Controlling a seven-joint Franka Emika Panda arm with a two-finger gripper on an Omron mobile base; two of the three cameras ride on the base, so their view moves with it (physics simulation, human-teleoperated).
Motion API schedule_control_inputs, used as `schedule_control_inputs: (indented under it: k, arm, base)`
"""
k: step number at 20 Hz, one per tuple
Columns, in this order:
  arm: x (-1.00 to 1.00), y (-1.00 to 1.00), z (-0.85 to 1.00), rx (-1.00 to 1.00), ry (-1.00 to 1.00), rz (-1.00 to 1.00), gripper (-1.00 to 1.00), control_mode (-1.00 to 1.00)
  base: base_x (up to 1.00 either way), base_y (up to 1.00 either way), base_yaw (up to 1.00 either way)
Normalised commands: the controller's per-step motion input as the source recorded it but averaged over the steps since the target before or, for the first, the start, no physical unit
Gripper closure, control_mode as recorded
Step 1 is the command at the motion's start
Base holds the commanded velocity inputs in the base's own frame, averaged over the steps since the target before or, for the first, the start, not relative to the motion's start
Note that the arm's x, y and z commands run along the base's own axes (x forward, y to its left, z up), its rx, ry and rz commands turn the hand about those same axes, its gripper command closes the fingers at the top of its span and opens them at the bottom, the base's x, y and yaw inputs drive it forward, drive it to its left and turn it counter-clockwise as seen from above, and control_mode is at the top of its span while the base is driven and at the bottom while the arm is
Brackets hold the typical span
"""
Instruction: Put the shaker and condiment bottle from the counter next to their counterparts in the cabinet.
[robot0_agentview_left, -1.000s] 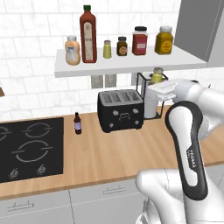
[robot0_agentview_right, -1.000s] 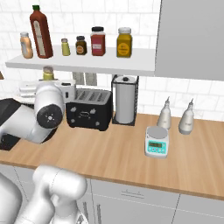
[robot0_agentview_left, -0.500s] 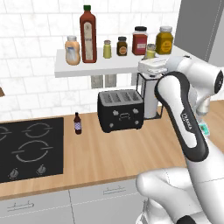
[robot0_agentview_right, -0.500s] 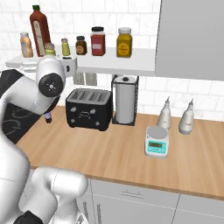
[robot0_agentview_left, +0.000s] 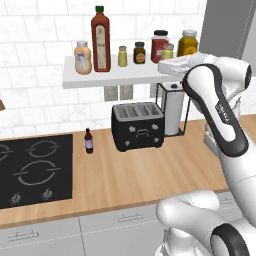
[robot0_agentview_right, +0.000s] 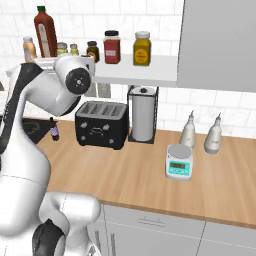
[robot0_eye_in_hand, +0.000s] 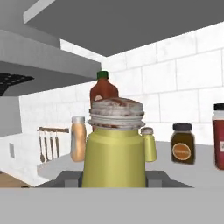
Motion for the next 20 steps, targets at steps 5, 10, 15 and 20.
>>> schedule_control_inputs:
  k: [5, 10, 15, 20]
  arm:
    - [0.74, -0.28, -0.31, 0.0, 0.0, 0.38, 1.0, -1.0]
    - [0.02, 0.01, -0.03, -0.02, 0.01, 0.06, 1.0, -1.0]
    - [0.0, 0.31, 0.0, -0.07, 0.0, 0.0, 1.0, -1.0]
    - [0.02, 0.42, 0.0, -0.11, 0.01, -0.07, 1.0, -1.0]
  base:
    - [0.0, 0.0, 0.0]
    - [0.0, 0.0, 0.0]
    - [0.0, 0.0, 0.0]
    - [0.0, 0.0, 0.0]
